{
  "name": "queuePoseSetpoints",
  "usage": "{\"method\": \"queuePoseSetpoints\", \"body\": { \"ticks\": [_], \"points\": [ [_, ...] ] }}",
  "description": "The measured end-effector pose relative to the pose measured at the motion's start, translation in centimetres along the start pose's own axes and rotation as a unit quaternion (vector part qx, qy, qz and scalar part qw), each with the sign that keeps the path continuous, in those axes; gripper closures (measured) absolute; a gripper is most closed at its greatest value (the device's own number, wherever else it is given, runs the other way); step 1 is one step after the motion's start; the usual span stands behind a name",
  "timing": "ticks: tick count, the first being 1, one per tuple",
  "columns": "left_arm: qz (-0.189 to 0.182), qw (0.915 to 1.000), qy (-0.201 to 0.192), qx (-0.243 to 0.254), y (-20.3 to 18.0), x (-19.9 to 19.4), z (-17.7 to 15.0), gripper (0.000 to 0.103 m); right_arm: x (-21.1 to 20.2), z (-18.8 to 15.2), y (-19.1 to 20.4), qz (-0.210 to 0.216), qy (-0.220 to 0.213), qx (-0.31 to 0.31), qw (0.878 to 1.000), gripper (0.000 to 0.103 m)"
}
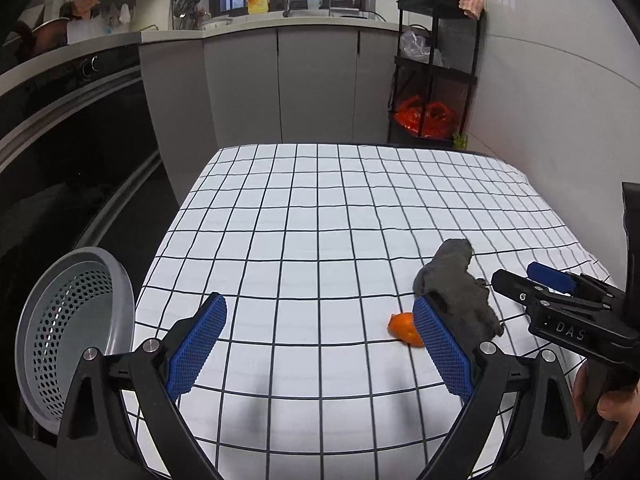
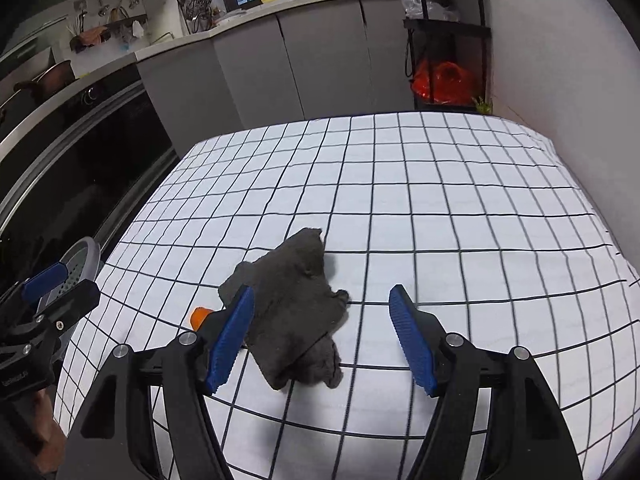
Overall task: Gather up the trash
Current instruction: 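Grasp the grey cloth with the right tool while the left tool grasps the orange peel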
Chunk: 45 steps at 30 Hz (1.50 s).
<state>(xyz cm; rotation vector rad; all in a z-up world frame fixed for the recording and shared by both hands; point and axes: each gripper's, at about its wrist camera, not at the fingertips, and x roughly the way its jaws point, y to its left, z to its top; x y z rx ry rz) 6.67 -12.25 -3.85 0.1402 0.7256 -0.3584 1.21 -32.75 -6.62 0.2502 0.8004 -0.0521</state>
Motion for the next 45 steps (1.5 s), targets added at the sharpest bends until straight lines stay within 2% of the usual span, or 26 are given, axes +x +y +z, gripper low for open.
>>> {"method": "queuePoseSetpoints", "body": {
  "ticks": [5, 13, 18, 24, 27, 30, 37, 45],
  "points": [
    [0.01, 0.9999, 0.006, -0.004, 0.8, 0.5, -0.3, 0.011, 1.6, 0.0, 1.3, 0.002, 0.014, -0.014, 1.0, 0.032],
    [0.009, 0.9999, 0.011, -0.009, 1.3, 0.7, -0.3, 0.011, 2.7, 0.2, 2.9, 0.001, 0.019, -0.031, 0.999, 0.025],
    [0.007, 0.9999, 0.013, -0.005, 1.2, 0.8, -0.5, 0.011, 3.9, 0.2, 2.8, -0.016, 0.033, -0.031, 0.999, 0.025],
    [0.005, 0.9998, 0.018, -0.002, 1.0, 1.1, -0.7, 0.011, 4.9, 0.0, 2.7, -0.016, 0.042, -0.03, 0.999, 0.026],
    [0.002, 0.9998, 0.02, 0.001, 0.8, 1.2, -0.9, 0.011, 5.1, -0.1, 3.0, 0.001, 0.048, -0.036, 0.998, 0.052],
    [-0.001, 0.9998, 0.022, 0.003, 0.7, 1.2, -1.0, 0.011, 4.8, -0.3, 3.9, 0.005, 0.047, -0.056, 0.997, 0.069],
    [-0.009, 0.9995, 0.029, 0.006, 0.4, 1.4, -1.4, 0.011, 3.6, 0.0, 3.6, 0.008, 0.028, -0.045, 0.999, 0.083],
    [-0.022, 0.999, 0.039, 0.008, -0.7, 1.9, -1.9, 0.011, -0.1, 0.7, 1.6, 0.005, -0.008, -0.022, 1.0, 0.084]
  ]
}}
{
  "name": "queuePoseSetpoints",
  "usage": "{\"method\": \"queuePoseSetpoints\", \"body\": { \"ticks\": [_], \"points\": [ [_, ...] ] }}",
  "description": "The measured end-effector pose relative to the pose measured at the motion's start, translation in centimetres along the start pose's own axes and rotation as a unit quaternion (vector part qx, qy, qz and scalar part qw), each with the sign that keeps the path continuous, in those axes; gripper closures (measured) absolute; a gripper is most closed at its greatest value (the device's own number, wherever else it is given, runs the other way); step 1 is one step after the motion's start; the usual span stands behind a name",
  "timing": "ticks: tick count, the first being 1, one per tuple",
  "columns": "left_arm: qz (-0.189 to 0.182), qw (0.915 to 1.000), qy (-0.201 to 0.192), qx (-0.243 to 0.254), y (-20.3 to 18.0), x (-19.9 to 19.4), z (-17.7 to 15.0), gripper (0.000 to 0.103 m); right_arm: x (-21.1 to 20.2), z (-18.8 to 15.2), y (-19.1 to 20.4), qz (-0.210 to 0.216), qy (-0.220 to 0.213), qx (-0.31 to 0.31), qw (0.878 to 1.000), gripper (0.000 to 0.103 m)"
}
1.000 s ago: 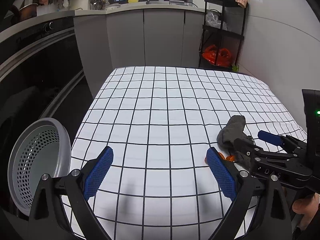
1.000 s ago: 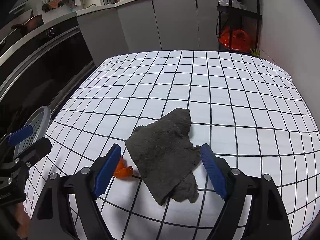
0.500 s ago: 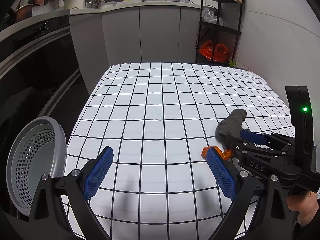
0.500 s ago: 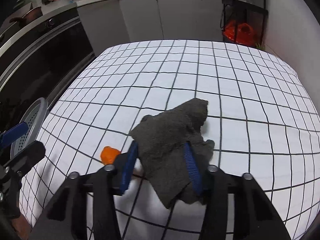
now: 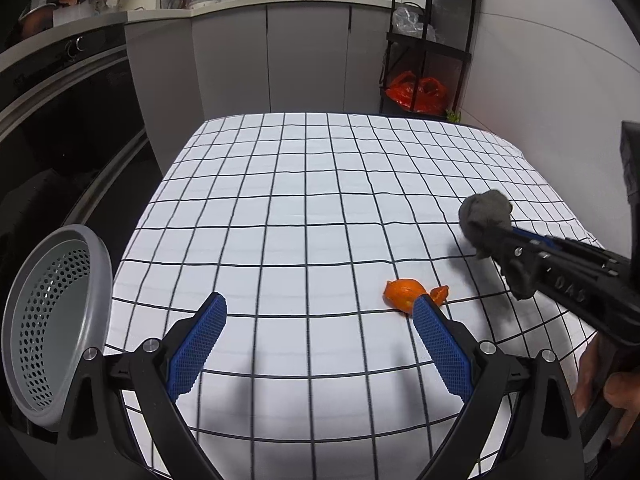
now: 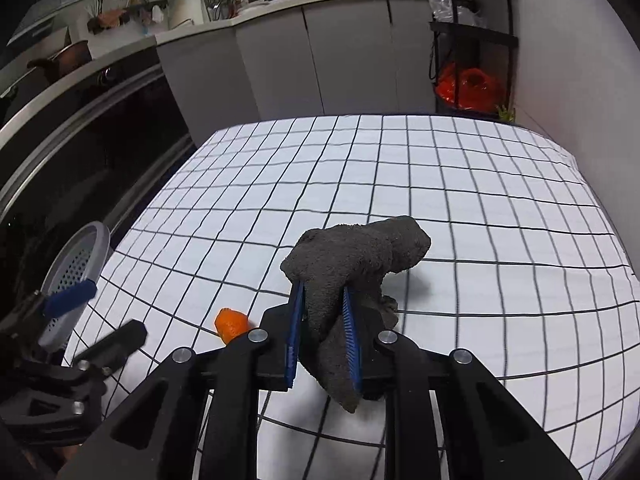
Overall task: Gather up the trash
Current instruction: 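Grasp the grey cloth with the right tool while the left tool grasps the orange peel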
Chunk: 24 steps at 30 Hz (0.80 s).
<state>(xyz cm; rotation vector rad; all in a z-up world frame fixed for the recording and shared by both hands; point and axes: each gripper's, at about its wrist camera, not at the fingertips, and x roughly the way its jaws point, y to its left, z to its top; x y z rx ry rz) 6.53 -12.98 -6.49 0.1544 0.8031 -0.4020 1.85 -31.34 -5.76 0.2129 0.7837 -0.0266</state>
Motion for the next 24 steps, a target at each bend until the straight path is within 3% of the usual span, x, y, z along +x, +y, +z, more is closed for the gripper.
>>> {"method": "queuePoseSetpoints", "body": {
  "ticks": [14, 20, 24],
  "points": [
    [-0.014, 0.9989, 0.043, 0.013, -5.3, 4.3, 0.3, 0.011, -3.0, 0.5, -2.4, 0.003, -0.026, 0.022, 0.999, 0.084],
    [-0.015, 0.9978, 0.065, 0.003, -5.6, 6.1, 0.4, 0.011, -3.4, 0.7, -2.3, 0.006, -0.032, 0.024, 0.999, 0.084],
    [-0.013, 0.9972, 0.074, 0.003, -5.8, 6.8, 0.3, 0.021, -3.6, 0.7, -2.6, 0.009, -0.033, 0.024, 0.999, 0.084]
  ]
}}
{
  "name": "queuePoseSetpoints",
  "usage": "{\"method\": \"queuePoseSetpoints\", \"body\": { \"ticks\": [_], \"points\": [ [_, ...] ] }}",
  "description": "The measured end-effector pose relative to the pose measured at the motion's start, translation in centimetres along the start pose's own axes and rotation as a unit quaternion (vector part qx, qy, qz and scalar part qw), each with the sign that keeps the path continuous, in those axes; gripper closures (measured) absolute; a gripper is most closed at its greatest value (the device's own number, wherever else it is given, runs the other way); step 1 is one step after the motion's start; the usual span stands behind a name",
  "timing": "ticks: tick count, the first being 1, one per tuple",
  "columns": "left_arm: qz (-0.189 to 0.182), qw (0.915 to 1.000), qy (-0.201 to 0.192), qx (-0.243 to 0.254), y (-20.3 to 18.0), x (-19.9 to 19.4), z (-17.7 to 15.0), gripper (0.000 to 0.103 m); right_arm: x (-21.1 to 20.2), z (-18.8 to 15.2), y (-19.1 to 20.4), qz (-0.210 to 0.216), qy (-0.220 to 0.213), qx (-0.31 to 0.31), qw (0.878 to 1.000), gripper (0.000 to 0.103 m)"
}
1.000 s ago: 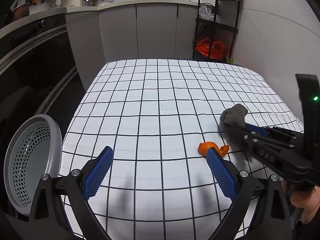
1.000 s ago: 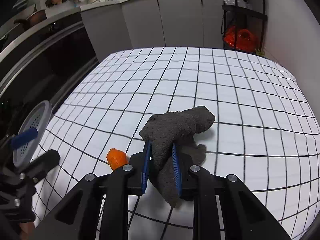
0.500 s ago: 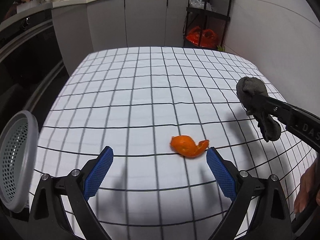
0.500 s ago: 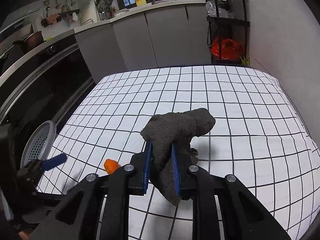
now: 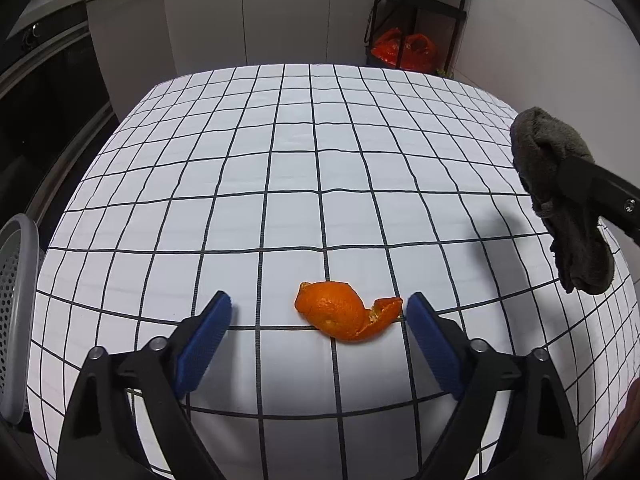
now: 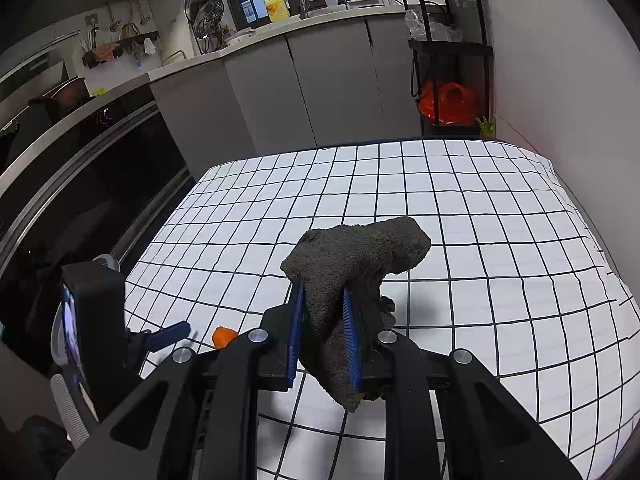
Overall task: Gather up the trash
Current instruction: 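Grasp the grey cloth with the right tool while the left tool grasps the orange peel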
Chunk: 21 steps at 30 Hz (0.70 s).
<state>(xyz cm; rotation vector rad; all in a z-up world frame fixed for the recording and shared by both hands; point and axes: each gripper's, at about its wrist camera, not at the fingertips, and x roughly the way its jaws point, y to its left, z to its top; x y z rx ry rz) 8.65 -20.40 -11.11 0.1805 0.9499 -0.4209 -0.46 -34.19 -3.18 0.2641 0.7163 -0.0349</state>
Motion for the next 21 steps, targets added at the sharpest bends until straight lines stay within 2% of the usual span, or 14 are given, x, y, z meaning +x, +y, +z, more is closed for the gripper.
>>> {"method": "queuePoseSetpoints", "body": {
  "ticks": [1, 5, 7, 10, 13, 21],
  "points": [
    [0.001, 1.0, 0.003, 0.0, -0.1, 0.2, 0.0, 0.029, 0.0, 0.0, 0.0, 0.001, 0.0, 0.0, 1.0, 0.084],
    [-0.004, 1.0, 0.001, 0.002, -0.3, 0.2, 0.0, 0.046, 0.2, 0.0, 0.1, 0.001, 0.003, -0.001, 1.0, 0.084],
    [-0.009, 1.0, -0.001, 0.003, -0.2, 0.0, -0.1, 0.064, 0.3, -0.1, 0.1, 0.001, 0.005, -0.001, 1.0, 0.084],
    [-0.016, 0.9999, -0.003, 0.006, 0.1, -0.5, -0.2, 0.075, 0.4, -0.1, 0.1, 0.001, 0.005, -0.004, 1.0, 0.084],
    [-0.013, 0.9998, -0.009, 0.009, 0.7, -1.3, -0.3, 0.08, 0.5, -0.2, 0.5, 0.001, 0.006, -0.006, 1.0, 0.084],
    [0.013, 0.999, -0.042, 0.005, 4.6, -5.8, -0.9, 0.08, 0.3, -0.8, 2.9, 0.009, 0.006, -0.03, 1.0, 0.084]
  ]
}}
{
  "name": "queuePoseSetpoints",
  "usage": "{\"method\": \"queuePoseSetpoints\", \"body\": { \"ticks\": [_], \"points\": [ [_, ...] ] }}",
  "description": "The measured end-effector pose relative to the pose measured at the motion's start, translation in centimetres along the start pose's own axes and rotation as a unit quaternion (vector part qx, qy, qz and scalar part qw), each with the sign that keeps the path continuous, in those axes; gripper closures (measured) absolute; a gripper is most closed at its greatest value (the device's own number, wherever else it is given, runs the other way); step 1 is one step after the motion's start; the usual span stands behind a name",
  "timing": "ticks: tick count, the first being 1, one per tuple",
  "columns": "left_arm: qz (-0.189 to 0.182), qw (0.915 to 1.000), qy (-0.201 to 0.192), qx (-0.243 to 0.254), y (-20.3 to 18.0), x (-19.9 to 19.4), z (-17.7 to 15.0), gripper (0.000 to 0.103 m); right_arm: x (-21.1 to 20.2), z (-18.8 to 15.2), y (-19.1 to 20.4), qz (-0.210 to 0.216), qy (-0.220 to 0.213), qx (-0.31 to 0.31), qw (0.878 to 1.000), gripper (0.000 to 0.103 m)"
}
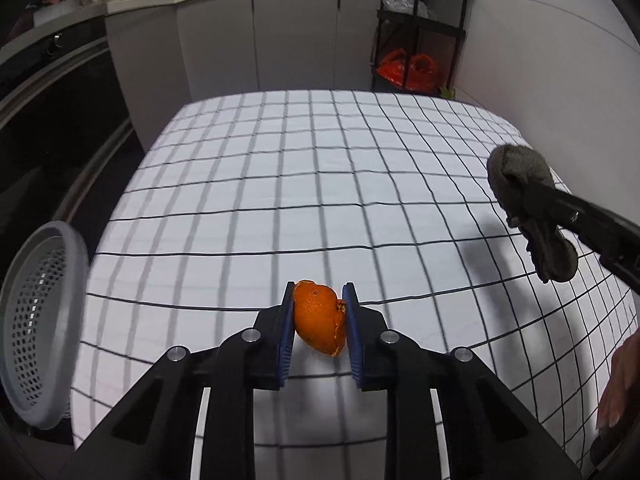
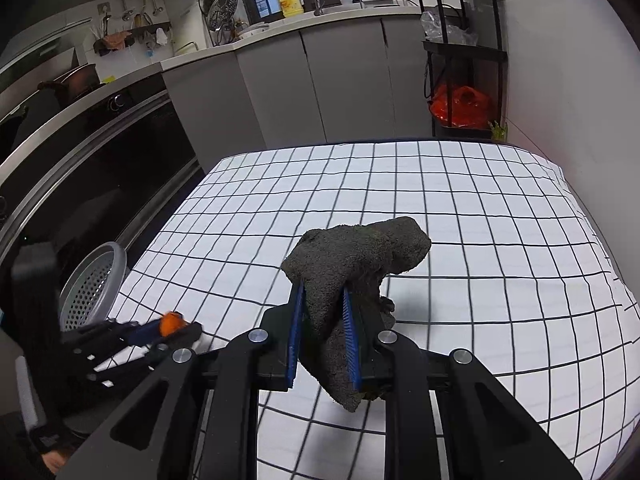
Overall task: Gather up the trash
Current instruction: 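Grasp the grey cloth with the right tool while the left tool grasps the orange peel, then carry the cloth and peel with both tools over the grey basket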
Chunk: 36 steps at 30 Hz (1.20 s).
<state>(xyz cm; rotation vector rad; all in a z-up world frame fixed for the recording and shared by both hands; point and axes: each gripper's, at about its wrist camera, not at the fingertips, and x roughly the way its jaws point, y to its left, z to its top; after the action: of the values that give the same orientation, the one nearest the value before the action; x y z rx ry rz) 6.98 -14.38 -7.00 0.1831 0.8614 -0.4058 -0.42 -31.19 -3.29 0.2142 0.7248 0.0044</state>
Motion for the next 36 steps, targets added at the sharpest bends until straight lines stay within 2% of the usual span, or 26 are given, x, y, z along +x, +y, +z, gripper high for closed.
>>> {"method": "queuePoseSetpoints", "body": {
  "ticks": [9, 15, 19, 25, 29, 32, 36],
  "points": [
    [0.056, 0.9965, -0.058, -0.022, 7.7, -8.2, -0.3, 0.08, -0.7, -0.8, 7.5, 0.039, -0.006, -0.056, 0.998, 0.084],
    [0.092, 0.9913, -0.081, -0.05, 13.1, -11.6, -1.0, 0.08, -0.1, -1.2, 13.7, 0.068, -0.004, -0.094, 0.993, 0.084],
    [0.115, 0.9873, -0.082, -0.074, 17.0, -12.5, -2.0, 0.08, 0.8, -1.7, 17.7, 0.089, 0.0, -0.112, 0.99, 0.084],
    [0.172, 0.9766, -0.071, -0.109, 23.3, -12.5, -3.3, 0.08, 2.7, -1.5, 23.8, 0.132, 0.01, -0.125, 0.983, 0.084],
    [0.171, 0.9733, -0.059, -0.141, 26.6, -11.8, -3.9, 0.08, 4.2, -1.0, 27.2, 0.153, 0.019, -0.139, 0.978, 0.084],
    [0.188, 0.9698, -0.06, -0.143, 28.1, -11.4, -4.1, 0.08, 5.9, -0.6, 29.2, 0.166, 0.032, -0.142, 0.975, 0.084],
    [0.185, 0.9679, -0.065, -0.157, 29.6, -11.3, -4.3, 0.08, 7.8, -0.3, 31.9, 0.175, 0.042, -0.161, 0.971, 0.084]
  ]
}}
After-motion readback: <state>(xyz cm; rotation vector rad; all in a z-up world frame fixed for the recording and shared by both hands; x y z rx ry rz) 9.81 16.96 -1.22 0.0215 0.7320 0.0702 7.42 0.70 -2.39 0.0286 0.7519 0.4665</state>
